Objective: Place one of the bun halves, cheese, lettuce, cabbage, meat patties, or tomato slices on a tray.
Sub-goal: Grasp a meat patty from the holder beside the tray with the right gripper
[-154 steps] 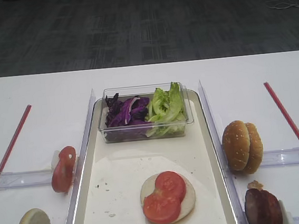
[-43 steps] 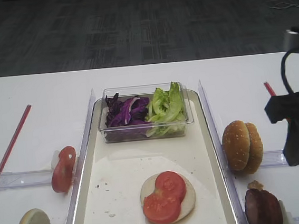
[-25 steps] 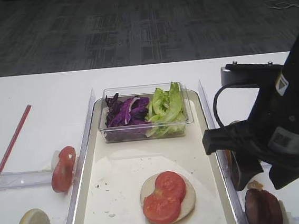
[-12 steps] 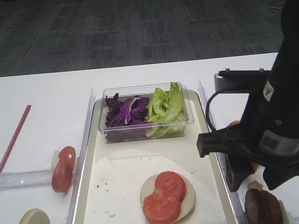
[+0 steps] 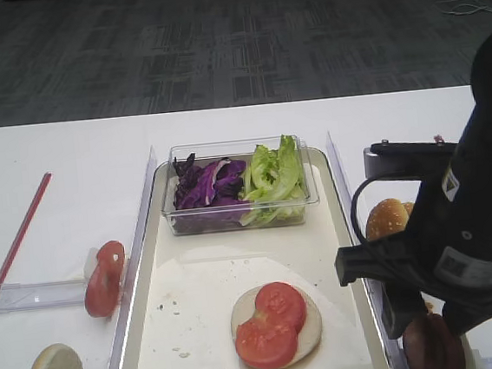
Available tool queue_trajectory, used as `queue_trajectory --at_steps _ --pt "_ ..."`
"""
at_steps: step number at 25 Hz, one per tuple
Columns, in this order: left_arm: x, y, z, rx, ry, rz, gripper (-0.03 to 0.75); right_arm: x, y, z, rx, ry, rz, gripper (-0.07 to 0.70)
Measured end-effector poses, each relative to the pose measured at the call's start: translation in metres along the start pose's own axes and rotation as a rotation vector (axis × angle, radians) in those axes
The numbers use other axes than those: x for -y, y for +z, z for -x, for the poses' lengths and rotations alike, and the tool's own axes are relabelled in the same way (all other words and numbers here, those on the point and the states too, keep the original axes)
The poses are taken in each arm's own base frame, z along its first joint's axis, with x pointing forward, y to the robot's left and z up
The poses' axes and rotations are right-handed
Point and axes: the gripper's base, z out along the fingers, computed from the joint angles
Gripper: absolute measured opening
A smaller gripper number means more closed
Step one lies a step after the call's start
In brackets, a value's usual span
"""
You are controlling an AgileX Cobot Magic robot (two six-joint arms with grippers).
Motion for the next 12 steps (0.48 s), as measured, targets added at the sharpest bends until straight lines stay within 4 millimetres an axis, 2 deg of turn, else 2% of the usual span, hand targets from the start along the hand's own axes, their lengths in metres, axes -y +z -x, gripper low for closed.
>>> queue_trajectory --at_steps 12 --pt "0.0000 0.0000 0.0000 0.000 0.000 0.000 0.306 -0.0027 -0.0001 0.0032 0.035 0.009 0.030 0.420"
